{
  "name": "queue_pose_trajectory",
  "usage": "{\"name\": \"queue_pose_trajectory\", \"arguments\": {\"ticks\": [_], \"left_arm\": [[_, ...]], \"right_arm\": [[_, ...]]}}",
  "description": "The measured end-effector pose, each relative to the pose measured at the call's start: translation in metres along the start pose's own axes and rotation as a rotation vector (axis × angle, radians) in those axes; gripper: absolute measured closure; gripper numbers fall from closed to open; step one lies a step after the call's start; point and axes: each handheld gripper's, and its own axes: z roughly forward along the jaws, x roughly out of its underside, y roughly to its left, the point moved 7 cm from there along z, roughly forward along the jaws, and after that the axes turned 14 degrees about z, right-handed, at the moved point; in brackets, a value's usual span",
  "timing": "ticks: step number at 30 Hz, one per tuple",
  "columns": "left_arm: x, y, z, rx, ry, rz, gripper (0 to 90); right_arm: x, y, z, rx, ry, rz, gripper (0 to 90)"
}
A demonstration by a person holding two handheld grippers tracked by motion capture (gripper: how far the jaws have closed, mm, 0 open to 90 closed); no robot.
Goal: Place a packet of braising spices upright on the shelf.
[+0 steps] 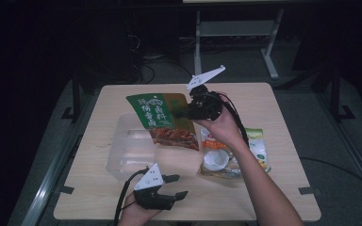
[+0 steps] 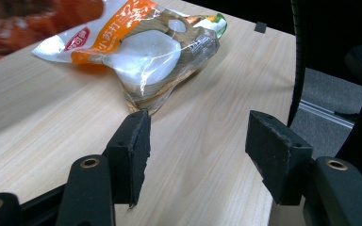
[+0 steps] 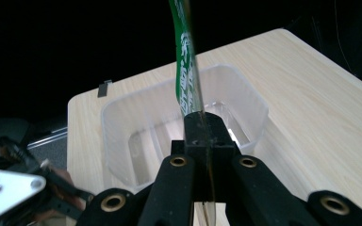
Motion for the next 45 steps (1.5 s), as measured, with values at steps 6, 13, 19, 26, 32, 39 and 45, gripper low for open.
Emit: {"name": "queue_pose_trajectory", "arguments": {"ticks": [6,13,19,26,32,39,45], "left_arm": [[0.002,0.002,-0.002,-0.009,-0.001,-0.005,39.6],[0.002,0.005,-0.005,-0.019,0.003,-0.002,38.7],[0.003,0.006,-0.006,-0.022,0.007,-0.002,38.6],[0.004,0.008,-0.006,-0.028,0.010,0.009,38.5],[0.005,0.007,-0.006,-0.028,0.021,0.018,38.4],[0.004,0.009,-0.008,-0.034,0.017,0.021,38.4],[0.004,0.010,-0.010,-0.039,0.010,0.018,38.4]], "right_arm": [[-0.014,0.002,0.013,-0.012,-0.004,-0.007,90.0],[-0.026,0.001,0.029,-0.031,-0.008,-0.007,90.0],[-0.035,-0.002,0.042,-0.035,-0.004,-0.009,90.0],[-0.044,-0.007,0.054,-0.029,0.000,-0.006,90.0],[-0.054,-0.010,0.069,-0.025,0.003,0.001,90.0],[-0.061,-0.013,0.086,-0.017,0.016,0.007,90.0],[-0.064,-0.017,0.104,-0.021,0.015,0.022,90.0]]}}
